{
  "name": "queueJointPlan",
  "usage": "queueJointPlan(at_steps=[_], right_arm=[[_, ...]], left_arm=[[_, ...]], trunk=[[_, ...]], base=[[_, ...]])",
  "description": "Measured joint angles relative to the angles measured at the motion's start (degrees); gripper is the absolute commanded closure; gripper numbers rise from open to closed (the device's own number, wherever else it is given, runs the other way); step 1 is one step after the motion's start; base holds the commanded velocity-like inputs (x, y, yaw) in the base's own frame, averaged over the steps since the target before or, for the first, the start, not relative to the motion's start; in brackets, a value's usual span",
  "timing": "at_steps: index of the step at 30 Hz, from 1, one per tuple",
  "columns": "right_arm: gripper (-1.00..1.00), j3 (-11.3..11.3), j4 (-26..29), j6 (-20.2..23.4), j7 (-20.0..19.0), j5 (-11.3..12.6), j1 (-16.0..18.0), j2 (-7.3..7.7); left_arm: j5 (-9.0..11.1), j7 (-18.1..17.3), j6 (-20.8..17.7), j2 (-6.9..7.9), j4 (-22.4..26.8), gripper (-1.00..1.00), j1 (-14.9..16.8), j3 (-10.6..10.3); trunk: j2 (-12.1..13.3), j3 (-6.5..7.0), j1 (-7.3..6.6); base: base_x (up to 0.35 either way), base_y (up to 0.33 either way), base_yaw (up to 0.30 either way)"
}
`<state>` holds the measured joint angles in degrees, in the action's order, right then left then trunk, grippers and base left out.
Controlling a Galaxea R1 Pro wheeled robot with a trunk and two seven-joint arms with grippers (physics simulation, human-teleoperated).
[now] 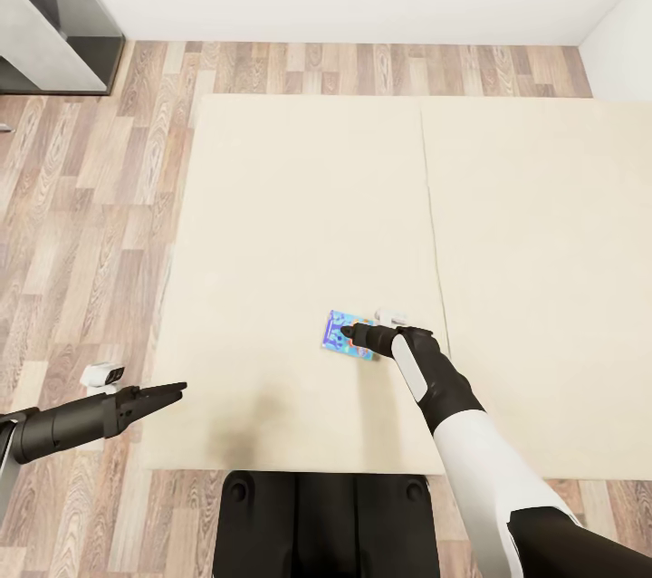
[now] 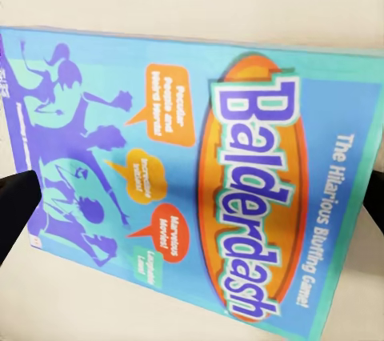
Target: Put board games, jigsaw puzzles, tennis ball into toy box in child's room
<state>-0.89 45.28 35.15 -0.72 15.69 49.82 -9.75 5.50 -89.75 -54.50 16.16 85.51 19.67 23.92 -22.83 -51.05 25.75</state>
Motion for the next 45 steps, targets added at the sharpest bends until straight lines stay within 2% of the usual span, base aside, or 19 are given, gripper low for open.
queueJointPlan(at_steps=[45], right_arm=[[-1.00,0.00,0.00,0.00,0.00,-0.08,0.00,0.00]], left_arm=[[0.00,0.00,0.00,0.00,0.01,-1.00,0.00,0.05]], trunk=[[0.00,0.00,0.00]], base=[[-0.008,0.031,0.000]])
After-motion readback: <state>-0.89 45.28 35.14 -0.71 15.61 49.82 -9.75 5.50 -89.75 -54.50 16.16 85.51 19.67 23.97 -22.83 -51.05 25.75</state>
